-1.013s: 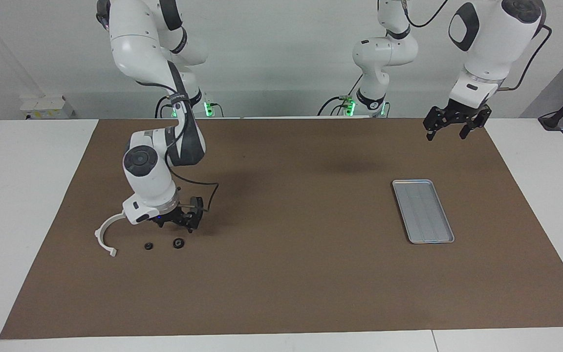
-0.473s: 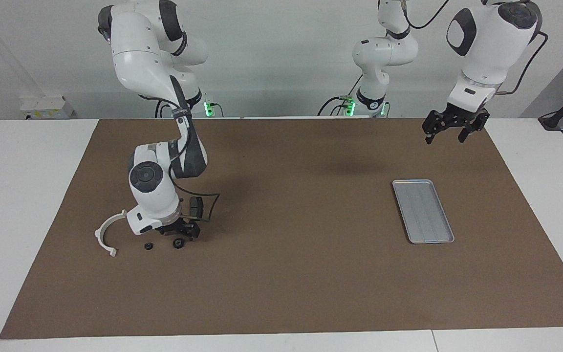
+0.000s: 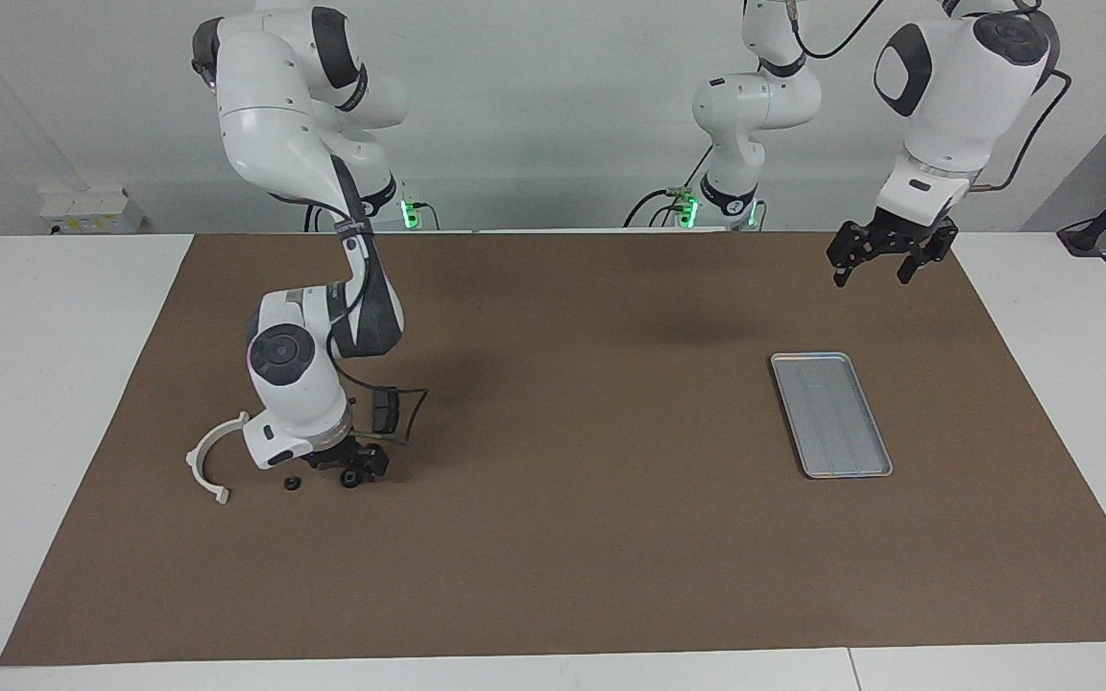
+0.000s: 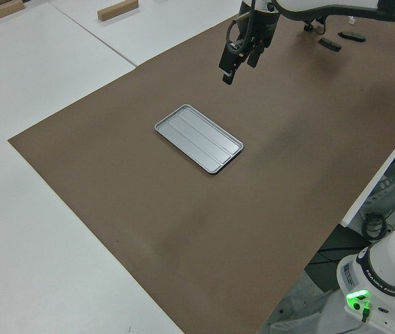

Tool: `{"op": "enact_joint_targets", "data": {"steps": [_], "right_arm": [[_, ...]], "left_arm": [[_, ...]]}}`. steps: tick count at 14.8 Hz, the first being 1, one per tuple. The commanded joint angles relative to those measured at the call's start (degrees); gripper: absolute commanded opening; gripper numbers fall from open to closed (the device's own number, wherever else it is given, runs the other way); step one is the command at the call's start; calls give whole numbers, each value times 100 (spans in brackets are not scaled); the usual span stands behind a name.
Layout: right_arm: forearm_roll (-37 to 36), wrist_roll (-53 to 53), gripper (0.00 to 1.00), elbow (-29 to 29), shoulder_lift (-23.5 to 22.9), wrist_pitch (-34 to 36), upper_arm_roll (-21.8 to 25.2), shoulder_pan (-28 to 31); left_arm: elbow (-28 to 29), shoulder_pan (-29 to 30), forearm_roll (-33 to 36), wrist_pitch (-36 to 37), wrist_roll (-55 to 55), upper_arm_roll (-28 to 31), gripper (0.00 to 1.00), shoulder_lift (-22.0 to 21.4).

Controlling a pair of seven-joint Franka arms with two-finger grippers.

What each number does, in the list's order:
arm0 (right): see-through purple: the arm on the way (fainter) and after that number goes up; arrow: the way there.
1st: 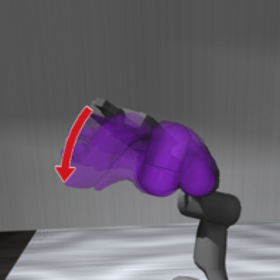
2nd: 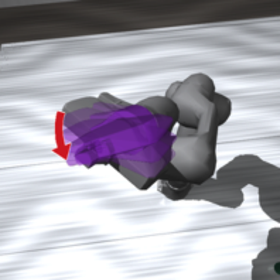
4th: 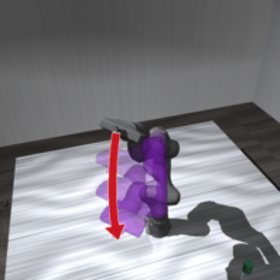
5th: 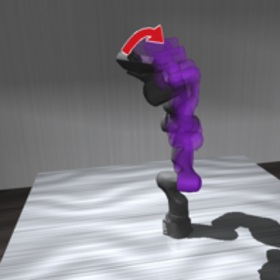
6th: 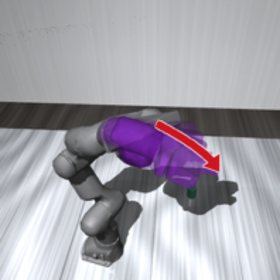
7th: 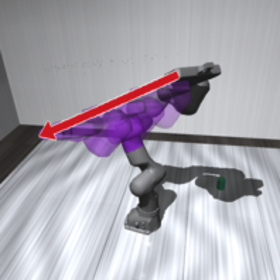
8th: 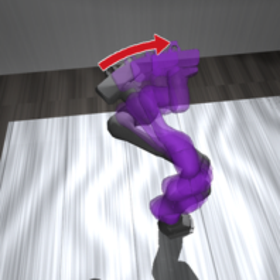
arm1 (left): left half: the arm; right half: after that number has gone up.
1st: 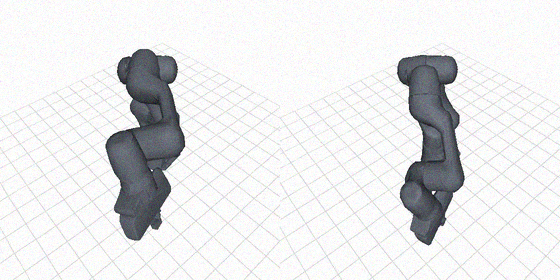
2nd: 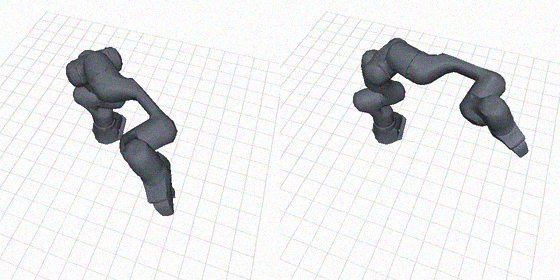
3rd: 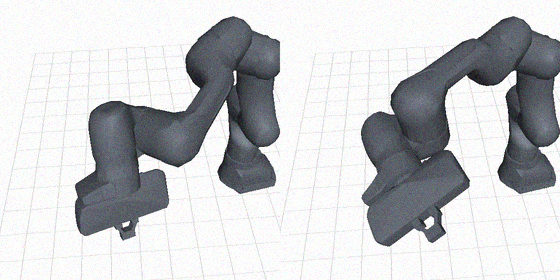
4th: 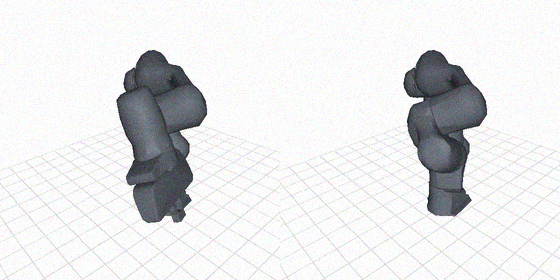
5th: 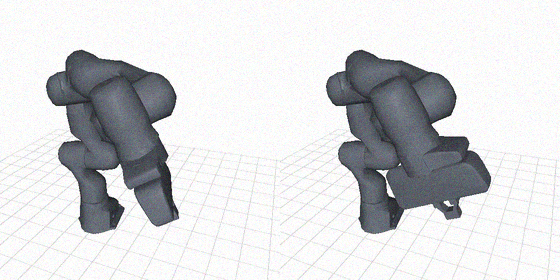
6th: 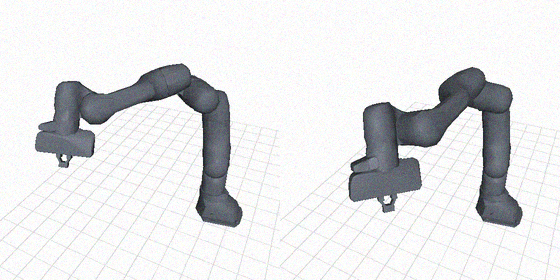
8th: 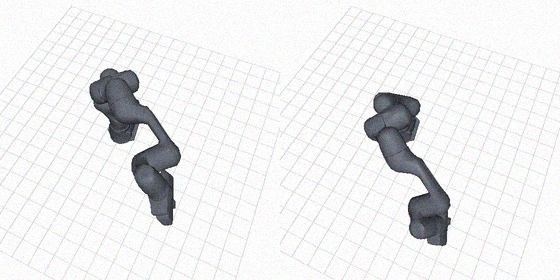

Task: Pick bearing gear from pile to tray

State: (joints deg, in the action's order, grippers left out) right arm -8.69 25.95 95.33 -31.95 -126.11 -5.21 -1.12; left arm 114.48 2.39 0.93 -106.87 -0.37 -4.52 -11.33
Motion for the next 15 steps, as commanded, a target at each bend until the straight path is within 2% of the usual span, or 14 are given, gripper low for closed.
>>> {"op": "enact_joint_targets", "data": {"steps": [1, 4, 6, 7, 8, 15], "right_arm": [[-142, 227, 99, -94, -153, -159, -50, 41], [-98, 227, 98, -94, -154, -194, -50, 50], [-89, 227, 93, -94, -154, -194, -50, 50], [-89, 235, 87, -94, -154, -194, -50, 68], [-81, 235, 79, -94, -154, -186, -59, 85], [192, 271, 1, -94, -163, -194, -59, 94]], "left_arm": [[251, -19, -66, -159, 46, 21, 100, -212], [251, -28, -66, -177, 46, 21, 100, -212], [251, -28, -66, -168, 46, 21, 100, -212], [251, -28, -66, -176, 54, 21, 100, -212], [251, -37, -66, -177, 63, 21, 100, -212], [268, -37, -66, -185, 63, 21, 100, -212]]}}
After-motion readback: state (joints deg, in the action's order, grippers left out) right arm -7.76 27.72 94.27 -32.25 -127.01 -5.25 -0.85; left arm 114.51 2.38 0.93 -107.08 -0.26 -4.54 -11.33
